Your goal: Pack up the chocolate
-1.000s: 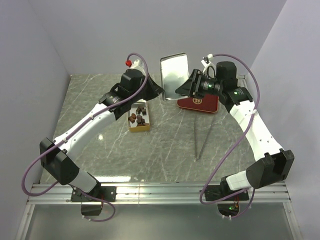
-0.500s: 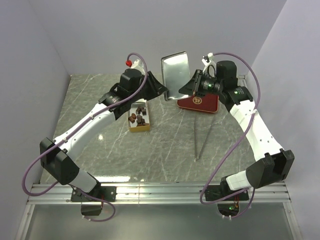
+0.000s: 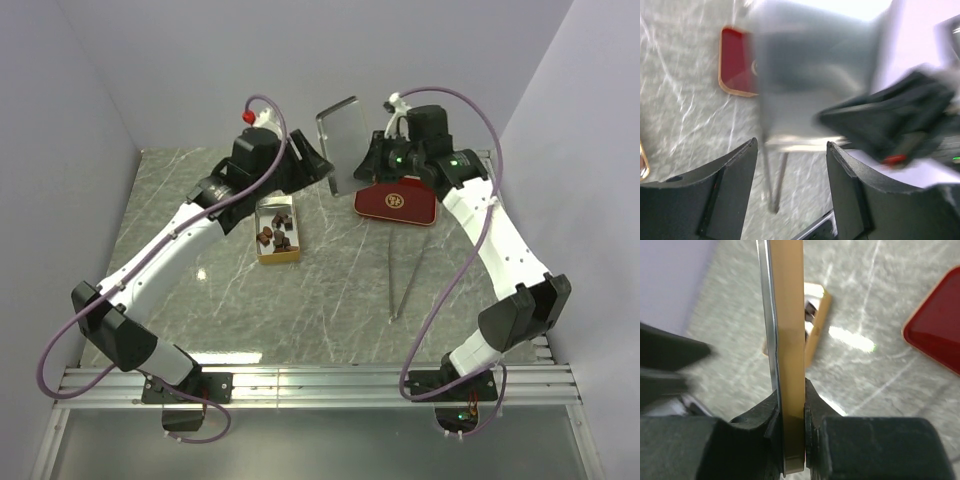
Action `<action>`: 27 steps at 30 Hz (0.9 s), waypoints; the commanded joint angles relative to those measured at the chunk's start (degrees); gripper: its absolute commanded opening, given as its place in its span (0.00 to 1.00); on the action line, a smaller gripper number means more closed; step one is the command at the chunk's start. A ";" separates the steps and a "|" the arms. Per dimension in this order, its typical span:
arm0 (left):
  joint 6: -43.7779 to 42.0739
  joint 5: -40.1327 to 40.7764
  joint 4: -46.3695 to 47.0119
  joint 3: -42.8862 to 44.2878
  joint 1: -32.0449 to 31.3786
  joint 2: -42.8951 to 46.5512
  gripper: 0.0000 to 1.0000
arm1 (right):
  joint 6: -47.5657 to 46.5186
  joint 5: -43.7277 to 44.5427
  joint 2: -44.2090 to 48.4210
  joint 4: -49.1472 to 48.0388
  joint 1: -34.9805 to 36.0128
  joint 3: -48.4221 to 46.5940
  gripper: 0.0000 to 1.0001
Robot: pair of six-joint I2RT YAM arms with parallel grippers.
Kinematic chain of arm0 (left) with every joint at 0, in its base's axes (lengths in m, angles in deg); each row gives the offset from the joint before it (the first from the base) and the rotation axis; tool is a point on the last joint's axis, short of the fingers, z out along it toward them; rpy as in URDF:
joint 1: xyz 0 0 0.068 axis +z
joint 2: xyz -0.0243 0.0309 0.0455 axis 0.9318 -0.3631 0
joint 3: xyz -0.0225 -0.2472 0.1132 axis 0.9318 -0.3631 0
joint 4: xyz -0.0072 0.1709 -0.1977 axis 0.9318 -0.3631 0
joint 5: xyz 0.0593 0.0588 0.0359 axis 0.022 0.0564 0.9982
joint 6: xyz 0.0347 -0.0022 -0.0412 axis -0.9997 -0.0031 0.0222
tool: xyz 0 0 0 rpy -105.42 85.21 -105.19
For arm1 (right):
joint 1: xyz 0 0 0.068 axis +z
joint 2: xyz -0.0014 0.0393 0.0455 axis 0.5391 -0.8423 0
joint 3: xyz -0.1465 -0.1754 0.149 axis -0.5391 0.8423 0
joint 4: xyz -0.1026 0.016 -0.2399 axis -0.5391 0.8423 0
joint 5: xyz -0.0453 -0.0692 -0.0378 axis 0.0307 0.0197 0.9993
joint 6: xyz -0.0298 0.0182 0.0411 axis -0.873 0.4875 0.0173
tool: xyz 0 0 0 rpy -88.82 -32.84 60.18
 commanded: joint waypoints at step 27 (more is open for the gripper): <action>1.62 1.29 -5.05 19.82 0.63 -10.53 0.65 | -13.25 14.61 3.32 3.75 13.08 2.89 0.06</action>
